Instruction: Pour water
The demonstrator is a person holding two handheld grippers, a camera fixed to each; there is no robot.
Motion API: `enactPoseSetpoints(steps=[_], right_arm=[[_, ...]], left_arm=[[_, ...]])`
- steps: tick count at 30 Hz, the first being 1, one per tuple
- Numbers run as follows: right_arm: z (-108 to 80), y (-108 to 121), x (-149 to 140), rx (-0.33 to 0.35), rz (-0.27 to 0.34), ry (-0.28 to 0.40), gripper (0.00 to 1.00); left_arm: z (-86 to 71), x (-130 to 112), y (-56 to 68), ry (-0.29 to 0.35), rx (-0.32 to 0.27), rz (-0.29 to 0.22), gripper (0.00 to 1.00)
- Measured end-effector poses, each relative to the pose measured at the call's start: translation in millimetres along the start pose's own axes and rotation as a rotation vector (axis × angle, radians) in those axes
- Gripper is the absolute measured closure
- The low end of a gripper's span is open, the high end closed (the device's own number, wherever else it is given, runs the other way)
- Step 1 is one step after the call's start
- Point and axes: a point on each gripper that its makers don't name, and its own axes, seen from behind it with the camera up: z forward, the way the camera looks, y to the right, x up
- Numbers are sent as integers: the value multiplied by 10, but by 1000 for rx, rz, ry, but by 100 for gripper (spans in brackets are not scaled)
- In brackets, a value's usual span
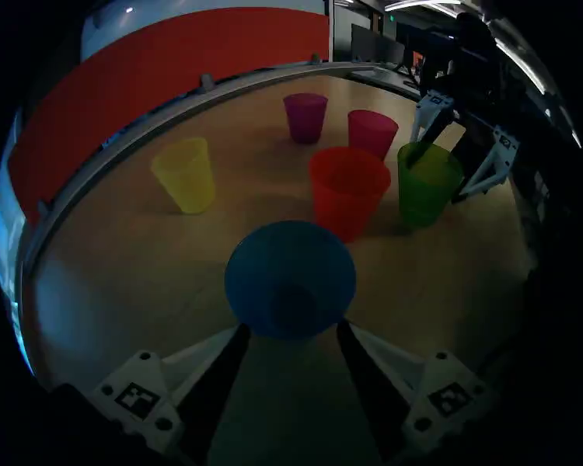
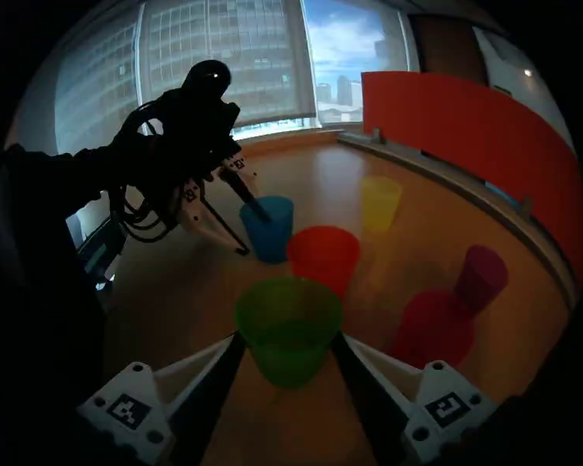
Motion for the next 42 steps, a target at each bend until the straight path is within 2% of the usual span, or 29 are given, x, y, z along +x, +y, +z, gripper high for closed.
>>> enactPoseSetpoints(steps=[12, 15, 30, 42], right_arm=[[61, 60, -67, -5, 21, 14, 15], [54, 67, -78, -5, 25, 14, 15], [-19, 61, -158, -20, 47, 20, 14], [-23, 29, -187, -39, 9, 8, 13]], left_arm=[[-123, -94, 54, 14, 8, -27, 18], [-147, -130, 99, 10, -3, -30, 18], [-199, -145, 135, 14, 26, -31, 18], [-214, -168, 183, 14, 32, -31, 18]])
